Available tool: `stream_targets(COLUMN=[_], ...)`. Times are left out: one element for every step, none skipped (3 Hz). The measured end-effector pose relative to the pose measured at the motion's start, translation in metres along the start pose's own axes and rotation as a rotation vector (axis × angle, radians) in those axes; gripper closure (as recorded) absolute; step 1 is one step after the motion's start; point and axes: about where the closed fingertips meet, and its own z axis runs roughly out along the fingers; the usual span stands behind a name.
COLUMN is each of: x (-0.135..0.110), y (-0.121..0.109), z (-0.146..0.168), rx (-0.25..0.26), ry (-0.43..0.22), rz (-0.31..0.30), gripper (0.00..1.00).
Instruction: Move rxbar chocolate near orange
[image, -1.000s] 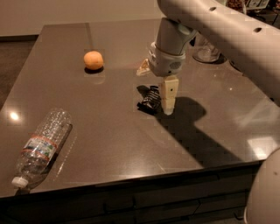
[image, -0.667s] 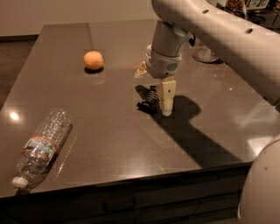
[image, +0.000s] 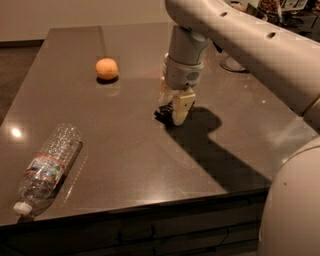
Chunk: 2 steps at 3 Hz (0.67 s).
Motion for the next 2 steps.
stream_targets(x=[0.0022, 0.0004], y=[-0.0023, -0.0118], z=[0.0011, -0.0015], rx=[-0.009, 0.0], ry=[0.017, 0.031], rz=[0.007, 0.016], gripper=[0.63, 0.87])
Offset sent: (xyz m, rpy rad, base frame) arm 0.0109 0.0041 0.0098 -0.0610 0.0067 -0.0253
